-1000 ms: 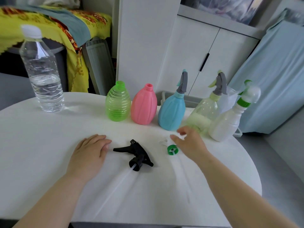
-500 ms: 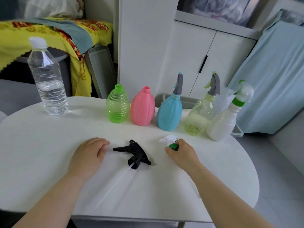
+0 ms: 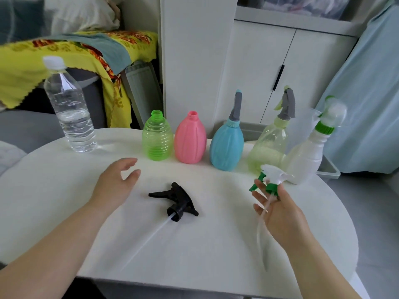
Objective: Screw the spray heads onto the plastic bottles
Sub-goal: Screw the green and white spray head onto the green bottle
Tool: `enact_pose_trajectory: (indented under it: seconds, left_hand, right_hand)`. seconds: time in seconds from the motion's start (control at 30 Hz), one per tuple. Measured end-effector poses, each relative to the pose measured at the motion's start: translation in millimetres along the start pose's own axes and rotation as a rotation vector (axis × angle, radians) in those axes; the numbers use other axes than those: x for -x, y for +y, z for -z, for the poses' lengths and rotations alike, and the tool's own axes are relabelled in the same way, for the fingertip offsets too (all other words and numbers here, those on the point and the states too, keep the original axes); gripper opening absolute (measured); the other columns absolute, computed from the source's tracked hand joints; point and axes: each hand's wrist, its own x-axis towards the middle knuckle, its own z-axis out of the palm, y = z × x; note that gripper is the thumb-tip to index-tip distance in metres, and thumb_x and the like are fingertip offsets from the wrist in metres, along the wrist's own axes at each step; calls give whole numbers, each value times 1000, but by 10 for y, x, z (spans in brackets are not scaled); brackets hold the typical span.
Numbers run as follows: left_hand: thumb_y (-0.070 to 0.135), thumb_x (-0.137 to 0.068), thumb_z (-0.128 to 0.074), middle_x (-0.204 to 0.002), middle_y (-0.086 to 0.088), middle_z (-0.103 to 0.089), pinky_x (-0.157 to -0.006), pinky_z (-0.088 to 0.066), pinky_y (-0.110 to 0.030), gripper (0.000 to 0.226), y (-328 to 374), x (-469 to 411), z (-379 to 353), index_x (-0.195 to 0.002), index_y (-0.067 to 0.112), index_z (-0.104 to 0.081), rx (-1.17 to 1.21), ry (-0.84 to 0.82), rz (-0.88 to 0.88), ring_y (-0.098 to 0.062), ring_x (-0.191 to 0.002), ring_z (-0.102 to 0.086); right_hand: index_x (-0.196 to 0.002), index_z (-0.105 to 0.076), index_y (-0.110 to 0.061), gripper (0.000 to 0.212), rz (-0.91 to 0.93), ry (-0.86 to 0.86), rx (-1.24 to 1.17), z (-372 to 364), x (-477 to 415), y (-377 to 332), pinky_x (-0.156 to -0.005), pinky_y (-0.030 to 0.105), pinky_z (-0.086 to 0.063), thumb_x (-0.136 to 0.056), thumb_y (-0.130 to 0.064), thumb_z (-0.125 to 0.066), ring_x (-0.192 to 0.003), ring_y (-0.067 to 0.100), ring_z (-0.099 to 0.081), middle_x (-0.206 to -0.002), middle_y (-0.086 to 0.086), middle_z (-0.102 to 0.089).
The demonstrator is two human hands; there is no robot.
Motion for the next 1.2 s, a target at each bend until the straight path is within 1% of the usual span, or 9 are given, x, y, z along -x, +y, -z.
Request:
enact_pose_trajectory:
  seconds: [0.1,0.2,0.37,0.57,0.77,0.87,1.0,1.1,1.2]
  left_hand:
    - [13,-77,-63,-134,-11,-45,-92,-30,-28,55,116,-261,-85,-126,10,-39,83,38,19,-26,-118,-45]
    - [19,-71,-71,-139,-14,-35,-98,-32,-32,78,195,-503,-207,-134,11,-26,148,64,75,-26,-124,-38]
    - [27,-64,-76,-143,-11,-29,-107,-31,-39,98,235,-821,-408,-138,15,-13,188,97,162,-25,-129,-32]
    - [24,-62,-77,-143,-8,-34,-94,-26,-24,98,253,-1019,-586,-137,17,-15,161,98,108,-22,-127,-36]
    - [22,-62,-78,-133,-8,-44,-89,-31,-24,87,251,-987,-692,-131,13,-25,192,182,101,-21,-116,-44]
    - [23,-61,-78,-128,-9,-48,-88,-35,-25,81,252,-900,-640,-126,11,-31,160,239,74,-18,-107,-48]
    - [28,-61,-77,-130,-10,-48,-96,-38,-32,83,314,-753,-440,-127,11,-29,188,276,95,-24,-116,-48]
    - [25,-62,-78,-127,-6,-49,-90,-36,-26,80,472,-533,-250,-126,14,-31,215,267,-1,-19,-111,-48]
    - [21,-56,-82,-106,10,-54,-76,-38,-6,74,723,-180,-127,-115,25,-39,342,161,-139,-1,-92,-52]
  right_hand:
    - [-90,-58,-30,34,-5,33,-73,120,-37,59,-71,26,-39,-94,-36,-25,-85,11,-54,-84,-14,-70]
    - [-76,-69,-30,37,6,48,-195,233,-63,70,-60,17,-47,-91,-32,-35,-60,8,-52,-81,-7,-61]
    - [-66,-72,-23,39,26,65,-311,280,-71,73,-44,9,-40,-89,-24,-41,-42,2,-44,-63,-7,-57]
    - [-84,-61,-21,24,41,25,-344,325,-142,92,-47,11,-45,-90,-23,-37,-42,3,-48,-60,-8,-62]
    - [-76,-66,-23,19,57,7,-304,327,-151,104,-50,13,-48,-68,-29,-51,-48,5,-53,-64,-7,-65]
    - [-79,-65,-23,19,56,4,-292,321,-143,105,-51,13,-49,-78,-28,-47,-48,4,-54,-64,-8,-66]
    - [-85,-62,-23,22,86,-15,-245,303,-75,104,-54,13,-50,-85,-28,-41,-53,3,-58,-65,-10,-68]
    - [-73,-68,-23,19,125,-40,-226,258,33,98,-55,15,-52,-72,-28,-50,-57,5,-61,-68,-7,-71]
    - [-74,-66,-17,22,136,-12,-226,285,137,78,-59,18,-55,-83,-19,-45,-64,8,-67,-69,-3,-72]
